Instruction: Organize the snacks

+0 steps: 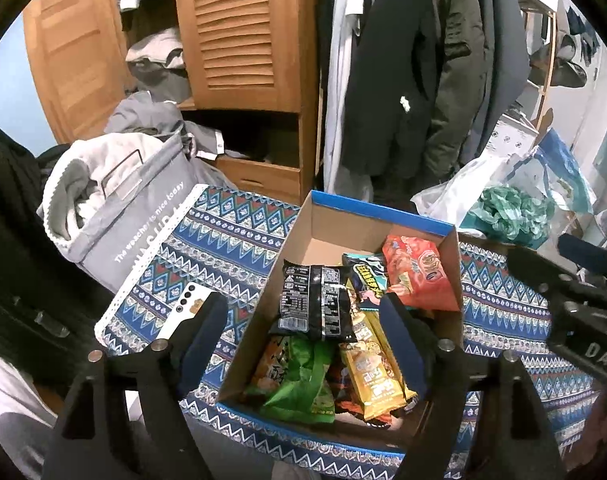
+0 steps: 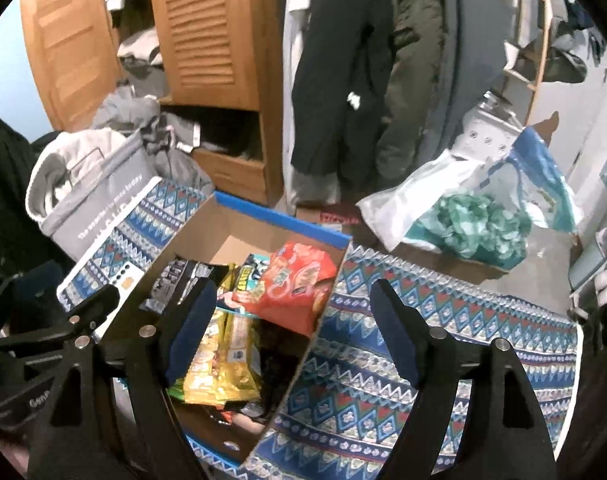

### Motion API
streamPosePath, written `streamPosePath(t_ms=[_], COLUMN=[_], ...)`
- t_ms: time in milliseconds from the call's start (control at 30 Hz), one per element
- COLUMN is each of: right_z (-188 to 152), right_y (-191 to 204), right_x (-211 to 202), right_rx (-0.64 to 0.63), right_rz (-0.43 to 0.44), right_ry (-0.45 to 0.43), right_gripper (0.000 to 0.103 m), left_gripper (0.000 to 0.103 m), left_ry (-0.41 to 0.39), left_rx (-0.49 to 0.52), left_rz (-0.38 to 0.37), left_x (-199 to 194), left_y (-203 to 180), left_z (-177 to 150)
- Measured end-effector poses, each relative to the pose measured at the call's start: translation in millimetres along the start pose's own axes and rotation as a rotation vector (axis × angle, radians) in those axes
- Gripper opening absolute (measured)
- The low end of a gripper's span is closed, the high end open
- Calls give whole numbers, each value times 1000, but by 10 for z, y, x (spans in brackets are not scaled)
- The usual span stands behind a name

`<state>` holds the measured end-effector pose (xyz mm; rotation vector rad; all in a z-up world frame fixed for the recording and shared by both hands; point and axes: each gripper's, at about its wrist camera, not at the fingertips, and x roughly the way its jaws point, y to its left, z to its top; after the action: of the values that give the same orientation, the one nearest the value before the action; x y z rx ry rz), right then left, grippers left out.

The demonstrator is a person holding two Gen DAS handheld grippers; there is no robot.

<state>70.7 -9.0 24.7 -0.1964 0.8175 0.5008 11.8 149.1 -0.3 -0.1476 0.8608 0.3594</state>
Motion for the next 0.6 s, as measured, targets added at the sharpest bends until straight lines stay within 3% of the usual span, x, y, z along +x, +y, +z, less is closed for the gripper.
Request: streamPosePath(t_ms=[600], right_z=[-262], right_y=[-288], right_x=[-422], right_rx=[-1], right_rz=[-42], right_ry=[-81], right_gripper=[80], left_gripper=[80], left_ry=[-3], left_rx=[-5], left_rz=[-22], left_x=[-211], left_y=[-83], left_z=[-30])
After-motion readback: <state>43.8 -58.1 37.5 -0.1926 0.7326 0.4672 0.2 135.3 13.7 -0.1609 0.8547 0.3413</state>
